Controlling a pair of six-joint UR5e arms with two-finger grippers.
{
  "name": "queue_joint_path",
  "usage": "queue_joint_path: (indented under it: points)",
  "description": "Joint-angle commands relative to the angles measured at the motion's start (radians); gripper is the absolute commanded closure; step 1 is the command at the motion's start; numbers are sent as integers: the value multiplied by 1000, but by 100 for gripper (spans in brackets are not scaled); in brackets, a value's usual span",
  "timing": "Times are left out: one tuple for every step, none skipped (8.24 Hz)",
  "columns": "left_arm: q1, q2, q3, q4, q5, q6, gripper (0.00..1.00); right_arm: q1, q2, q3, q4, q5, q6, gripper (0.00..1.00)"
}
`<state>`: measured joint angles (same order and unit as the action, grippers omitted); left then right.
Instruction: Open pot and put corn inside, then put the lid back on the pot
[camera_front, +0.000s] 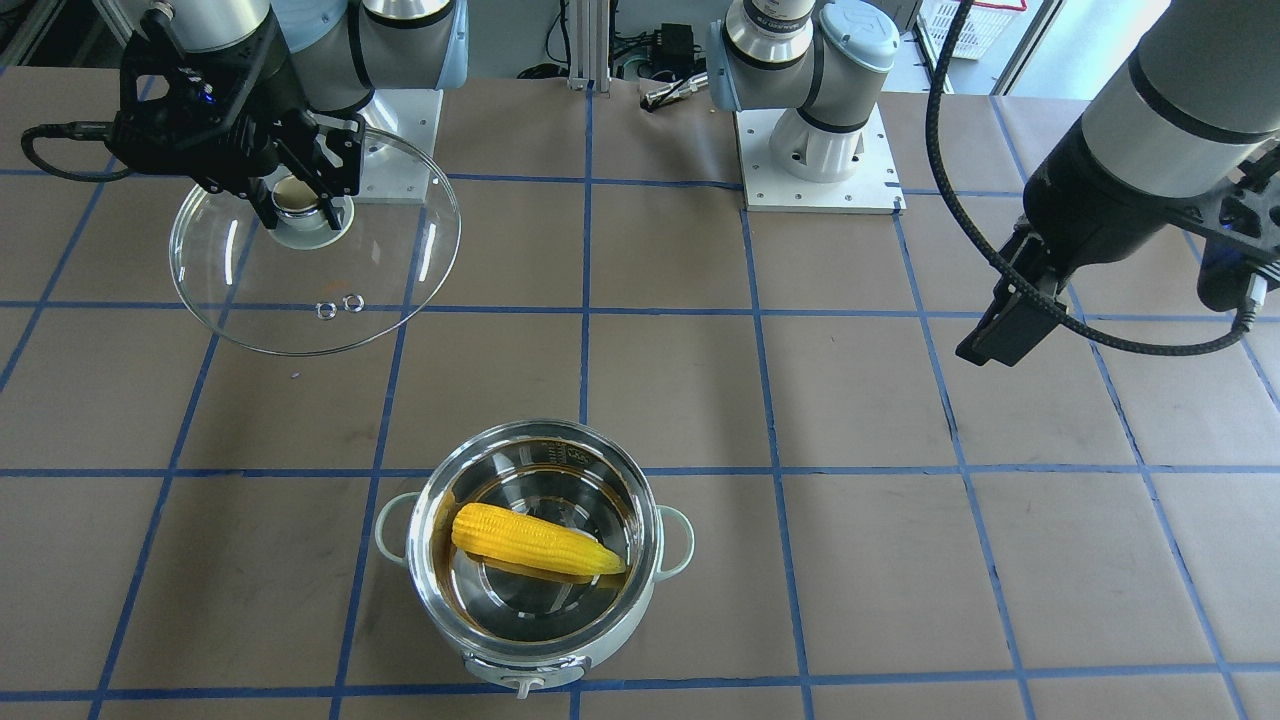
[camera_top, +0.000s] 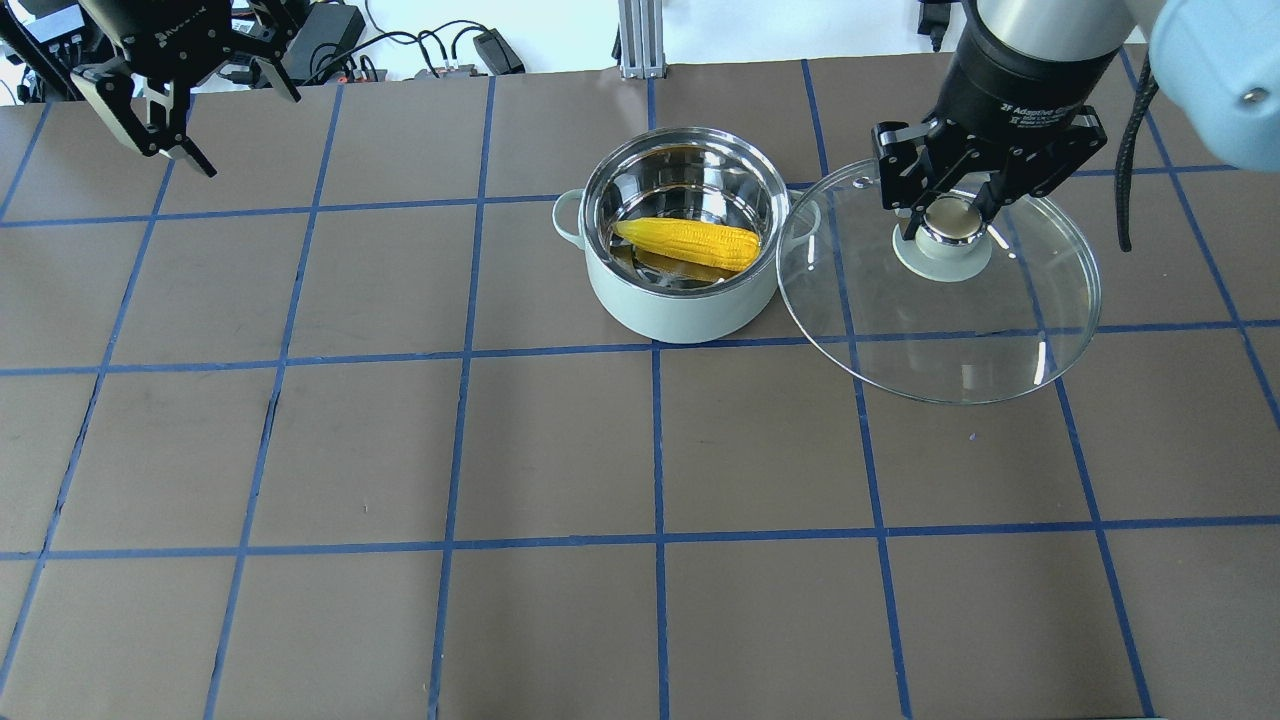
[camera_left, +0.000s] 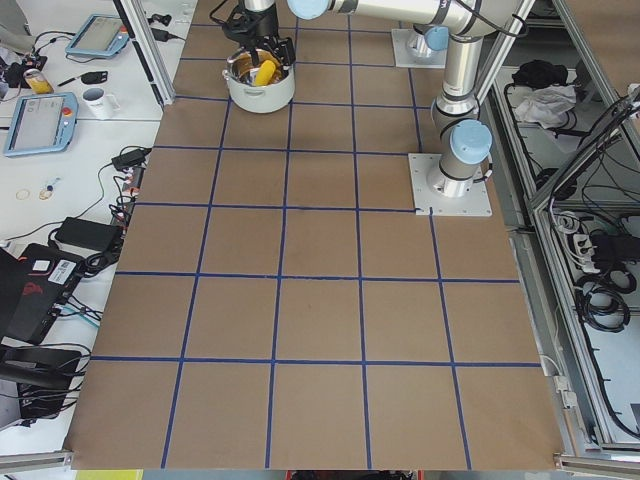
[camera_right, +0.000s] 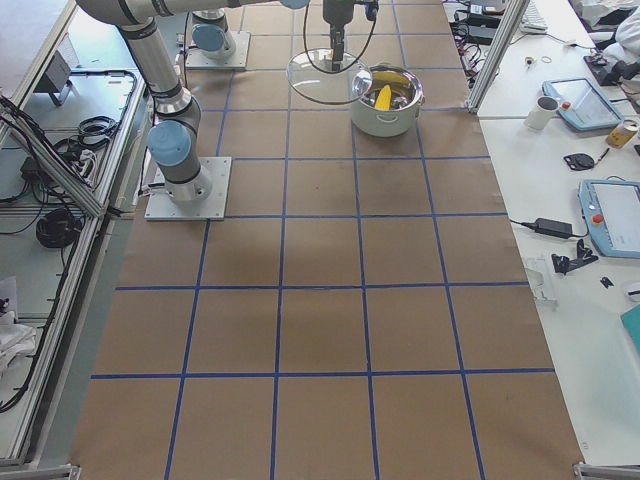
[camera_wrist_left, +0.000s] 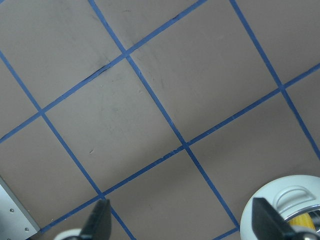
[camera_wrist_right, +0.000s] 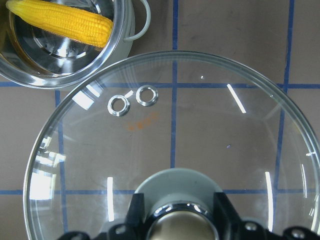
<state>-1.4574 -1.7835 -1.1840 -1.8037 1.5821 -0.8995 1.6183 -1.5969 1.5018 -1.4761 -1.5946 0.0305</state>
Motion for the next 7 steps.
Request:
queue_joint_path:
  points:
    - [2,-1,-8,4,-2,107,0,0,0,0,-12,11,9,65]
    - [2,-1,-5,4,-2,164,0,3,0,0,-21,11,11,65]
    - [0,1,-6,3,-1,215,0,3,2,-2,-26,5,11,65]
    - [0,-2,-6,6,1,302,0,3,24,-20,-27,1,18,65]
    - [-1,3,-9,17,1,361,0,6,75,-72,-39,4,70,65]
    - [-1,3,-9,18,-1,402,0,20,159,-154,-62,-1,83,65]
    - [-4,3,-9,17,-1,471,0,56,235,-214,-102,2,142,65]
